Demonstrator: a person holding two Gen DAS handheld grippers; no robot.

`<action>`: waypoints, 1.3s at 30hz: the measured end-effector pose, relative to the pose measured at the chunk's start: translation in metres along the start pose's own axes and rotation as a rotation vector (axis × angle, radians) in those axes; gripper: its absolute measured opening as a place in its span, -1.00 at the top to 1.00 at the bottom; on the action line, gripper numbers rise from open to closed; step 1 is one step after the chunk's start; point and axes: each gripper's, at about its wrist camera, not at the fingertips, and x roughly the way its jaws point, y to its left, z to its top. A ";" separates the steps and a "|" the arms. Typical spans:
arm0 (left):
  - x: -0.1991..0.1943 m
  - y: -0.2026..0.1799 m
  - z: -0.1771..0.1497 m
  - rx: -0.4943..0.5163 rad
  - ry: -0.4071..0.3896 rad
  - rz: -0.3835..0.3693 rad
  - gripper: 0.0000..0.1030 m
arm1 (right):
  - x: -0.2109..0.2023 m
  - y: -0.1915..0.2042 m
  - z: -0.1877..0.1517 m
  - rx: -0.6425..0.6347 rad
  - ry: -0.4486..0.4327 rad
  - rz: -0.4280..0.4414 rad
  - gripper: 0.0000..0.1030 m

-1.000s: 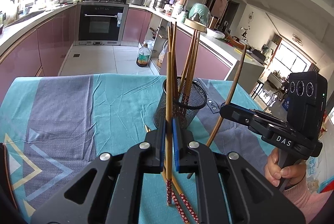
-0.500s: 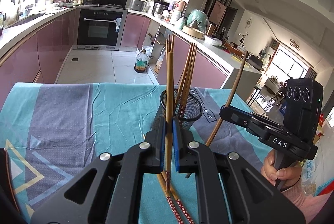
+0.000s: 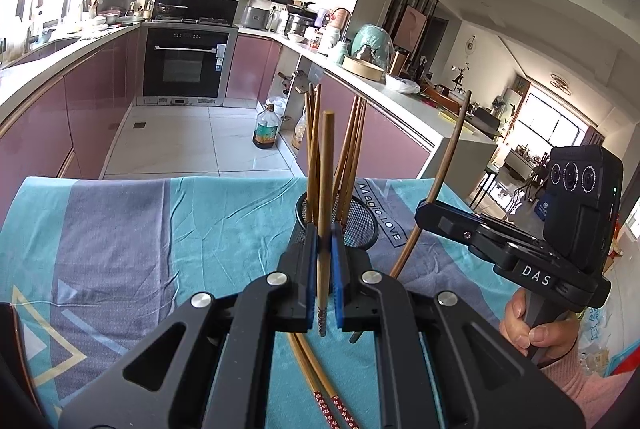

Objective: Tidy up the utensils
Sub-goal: 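Lower the chopstick into the black mesh cup and open the left tool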

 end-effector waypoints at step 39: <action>-0.020 -0.034 0.067 0.084 -0.164 -0.009 0.86 | -0.011 -0.003 0.061 -0.048 -0.158 -0.086 0.89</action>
